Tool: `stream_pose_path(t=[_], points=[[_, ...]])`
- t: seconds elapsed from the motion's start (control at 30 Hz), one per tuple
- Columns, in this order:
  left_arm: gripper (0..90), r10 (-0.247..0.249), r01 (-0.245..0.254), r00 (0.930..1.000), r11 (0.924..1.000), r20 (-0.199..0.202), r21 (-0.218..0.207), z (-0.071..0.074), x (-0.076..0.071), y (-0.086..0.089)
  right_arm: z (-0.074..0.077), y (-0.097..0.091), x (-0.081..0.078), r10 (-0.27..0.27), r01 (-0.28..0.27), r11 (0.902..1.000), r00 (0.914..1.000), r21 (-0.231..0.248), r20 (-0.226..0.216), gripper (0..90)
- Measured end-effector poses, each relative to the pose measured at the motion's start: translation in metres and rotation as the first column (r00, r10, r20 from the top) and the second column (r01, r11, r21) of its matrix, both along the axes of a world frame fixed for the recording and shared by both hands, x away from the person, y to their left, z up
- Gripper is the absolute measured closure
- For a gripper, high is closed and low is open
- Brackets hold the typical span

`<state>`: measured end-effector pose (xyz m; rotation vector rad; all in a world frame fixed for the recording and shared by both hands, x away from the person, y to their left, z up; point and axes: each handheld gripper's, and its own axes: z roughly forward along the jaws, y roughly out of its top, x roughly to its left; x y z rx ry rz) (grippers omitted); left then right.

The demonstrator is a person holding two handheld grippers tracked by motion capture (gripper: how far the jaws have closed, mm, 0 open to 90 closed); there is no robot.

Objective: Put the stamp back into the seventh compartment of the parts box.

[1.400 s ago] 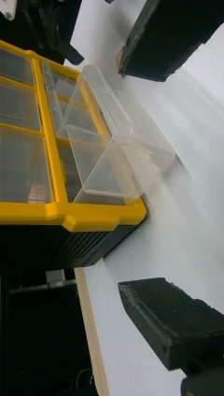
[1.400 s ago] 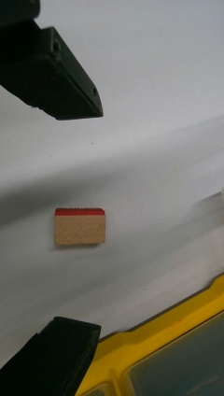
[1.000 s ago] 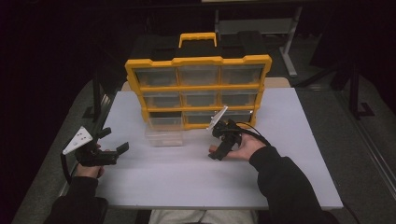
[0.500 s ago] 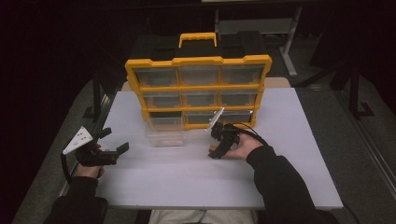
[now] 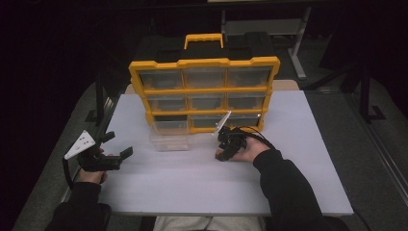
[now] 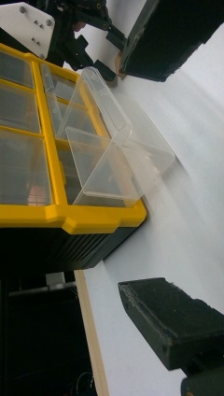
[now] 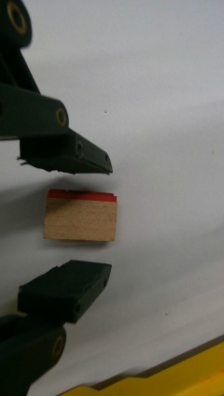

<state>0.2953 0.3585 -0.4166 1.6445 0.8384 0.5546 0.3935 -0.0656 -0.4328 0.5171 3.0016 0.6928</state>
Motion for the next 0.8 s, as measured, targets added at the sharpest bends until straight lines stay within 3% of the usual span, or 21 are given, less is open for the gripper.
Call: stream_pose_path(t=[0.27,0.8], points=[[0.0,0.001,-0.001,1.0,1.0,-0.001,0.0,0.0,0.0001,0.0,-0.002,0.0014,-0.0006,0.013,-0.013,0.9999,0.9999,0.0,-0.002,63.6],[0.0,0.004,-0.004,1.0,1.0,0.0,-0.007,0.0003,-0.0002,0.0009,0.0041,-0.0028,-0.0004,0.0,0.0,0.9999,1.0,0.012,0.007,65.4]])
